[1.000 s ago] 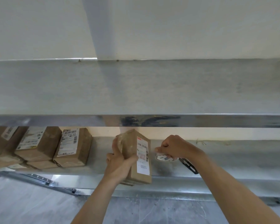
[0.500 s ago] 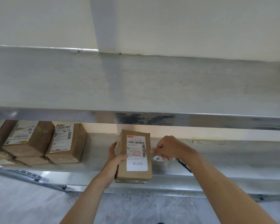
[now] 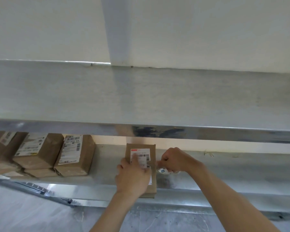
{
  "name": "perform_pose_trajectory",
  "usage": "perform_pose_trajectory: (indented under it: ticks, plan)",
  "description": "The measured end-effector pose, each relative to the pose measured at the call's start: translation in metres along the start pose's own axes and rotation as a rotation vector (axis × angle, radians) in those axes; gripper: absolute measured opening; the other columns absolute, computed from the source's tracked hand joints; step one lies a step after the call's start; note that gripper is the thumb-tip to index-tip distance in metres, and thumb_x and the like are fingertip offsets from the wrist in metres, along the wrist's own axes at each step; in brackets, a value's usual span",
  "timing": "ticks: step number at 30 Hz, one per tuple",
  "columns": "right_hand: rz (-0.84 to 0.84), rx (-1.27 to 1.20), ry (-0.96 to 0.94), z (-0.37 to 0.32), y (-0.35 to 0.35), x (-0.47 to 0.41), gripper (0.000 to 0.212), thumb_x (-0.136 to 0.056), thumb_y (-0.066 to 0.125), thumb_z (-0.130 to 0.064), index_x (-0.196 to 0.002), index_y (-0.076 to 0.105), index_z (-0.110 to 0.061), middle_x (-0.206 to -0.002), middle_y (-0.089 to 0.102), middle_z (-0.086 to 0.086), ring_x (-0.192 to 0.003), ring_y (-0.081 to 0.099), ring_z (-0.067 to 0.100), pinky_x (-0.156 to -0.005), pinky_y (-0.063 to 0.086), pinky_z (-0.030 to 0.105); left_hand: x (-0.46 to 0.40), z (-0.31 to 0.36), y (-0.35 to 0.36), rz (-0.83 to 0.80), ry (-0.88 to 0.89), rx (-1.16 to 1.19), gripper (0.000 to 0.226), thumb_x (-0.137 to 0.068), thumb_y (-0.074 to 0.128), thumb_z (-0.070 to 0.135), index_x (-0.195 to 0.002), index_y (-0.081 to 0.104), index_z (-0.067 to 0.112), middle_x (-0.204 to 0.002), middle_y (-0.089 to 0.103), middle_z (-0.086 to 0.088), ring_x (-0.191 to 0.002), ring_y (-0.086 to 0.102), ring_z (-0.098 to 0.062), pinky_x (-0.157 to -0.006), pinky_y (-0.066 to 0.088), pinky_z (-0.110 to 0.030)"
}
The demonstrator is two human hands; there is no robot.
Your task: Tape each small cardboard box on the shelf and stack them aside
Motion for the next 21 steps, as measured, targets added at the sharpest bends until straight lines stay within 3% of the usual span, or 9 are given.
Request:
perform_pose_trajectory:
  ticks: [3, 8, 15, 18, 21]
  plan:
    - [0.009, 0.000, -0.008, 0.002, 0.001, 0.000, 0.046, -0.089, 0.068, -0.052, -0.066, 0.071, -0.013, -0.062, 0.069, 0.005, -0.045, 0.055, 0.010, -0.065, 0.058, 0.034, 0.006, 0.016, 0.016, -0.074, -0.128, -0.089, 0.117, -0.073, 0.048, 0.083, -0.156, -0.012, 0.027, -0.155, 0.004, -0.022, -0.138, 0.022, -0.040, -0.106, 0.036, -0.054]
    - [-0.016, 0.033, -0.062, 0.001, 0.003, 0.003, 0.043, -0.096, 0.059, -0.042, -0.072, 0.067, -0.007, -0.075, 0.070, 0.009, -0.058, 0.055, 0.012, -0.065, 0.051, 0.034, 0.003, 0.014, 0.025, -0.051, -0.173, -0.119, 0.123, -0.073, 0.052, 0.081, -0.150, -0.032, 0.034, -0.153, -0.009, -0.024, -0.137, 0.016, -0.041, -0.108, 0.032, -0.055]
    - [-0.004, -0.057, -0.065, 0.005, -0.003, 0.008, 0.042, -0.092, 0.063, -0.041, -0.070, 0.069, -0.006, -0.069, 0.071, 0.008, -0.051, 0.053, 0.011, -0.060, 0.047, 0.028, 0.003, 0.015, 0.021, -0.050, -0.200, -0.096, 0.125, -0.069, 0.050, 0.086, -0.149, -0.033, 0.036, -0.156, -0.005, -0.022, -0.139, 0.016, -0.041, -0.107, 0.028, -0.057]
    - [-0.002, -0.079, -0.081, 0.007, -0.005, 0.009, 0.040, -0.089, 0.069, -0.048, -0.064, 0.069, -0.016, -0.059, 0.068, 0.000, -0.049, 0.056, 0.009, -0.059, 0.051, 0.023, 0.002, 0.012, 0.018, -0.033, -0.209, -0.055, 0.131, -0.064, 0.053, 0.087, -0.151, -0.029, 0.032, -0.152, 0.007, -0.016, -0.135, 0.021, -0.038, -0.107, 0.032, -0.055]
    - [0.008, -0.106, -0.081, 0.009, -0.005, 0.010, 0.046, -0.082, 0.073, -0.058, -0.064, 0.071, -0.015, -0.060, 0.069, 0.001, -0.051, 0.060, 0.009, -0.063, 0.057, 0.027, 0.002, 0.004, 0.012, -0.013, -0.212, 0.028, 0.139, -0.059, 0.059, 0.087, -0.154, -0.019, 0.023, -0.145, 0.016, -0.013, -0.134, 0.024, -0.035, -0.106, 0.034, -0.054]
Point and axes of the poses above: each hand's wrist, its own x-axis away from the middle knuckle, its own y-axis out of the palm, z = x × y, the point moved 6 cm from there along -x, towards the middle knuckle
